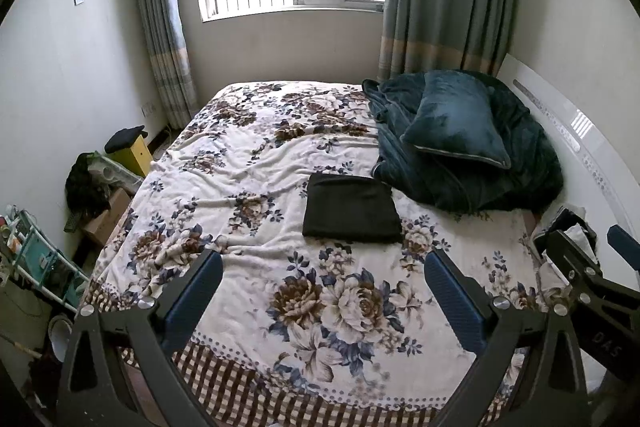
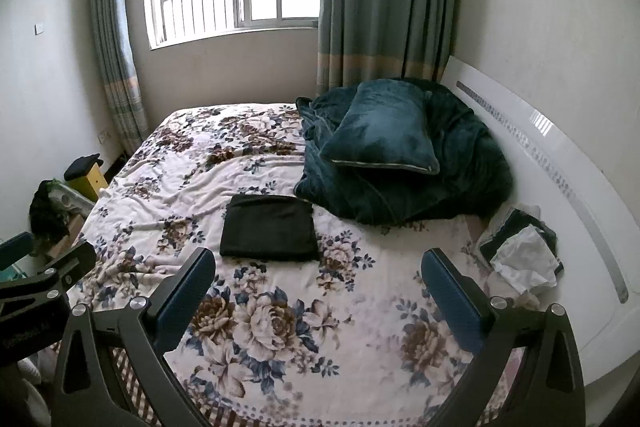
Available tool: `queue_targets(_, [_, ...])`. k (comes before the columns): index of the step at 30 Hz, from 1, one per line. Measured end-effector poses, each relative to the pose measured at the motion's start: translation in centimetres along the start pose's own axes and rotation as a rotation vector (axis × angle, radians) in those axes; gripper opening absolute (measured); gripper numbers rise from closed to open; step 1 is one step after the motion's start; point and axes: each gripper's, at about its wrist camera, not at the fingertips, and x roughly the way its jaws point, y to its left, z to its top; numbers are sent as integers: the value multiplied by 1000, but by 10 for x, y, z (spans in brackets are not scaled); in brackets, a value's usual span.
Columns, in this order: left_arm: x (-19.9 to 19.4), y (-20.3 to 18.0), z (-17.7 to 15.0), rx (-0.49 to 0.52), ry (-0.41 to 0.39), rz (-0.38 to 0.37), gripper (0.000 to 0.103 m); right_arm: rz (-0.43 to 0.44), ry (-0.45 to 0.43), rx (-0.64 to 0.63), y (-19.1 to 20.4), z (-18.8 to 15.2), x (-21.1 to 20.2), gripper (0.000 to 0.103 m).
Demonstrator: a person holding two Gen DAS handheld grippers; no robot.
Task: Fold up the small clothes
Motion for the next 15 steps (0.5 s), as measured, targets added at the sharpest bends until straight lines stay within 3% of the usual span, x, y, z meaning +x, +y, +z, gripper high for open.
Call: queue_targets(15, [-3,-1,-5,-1,1,4,103,0,0,5,3,-3,-2,103])
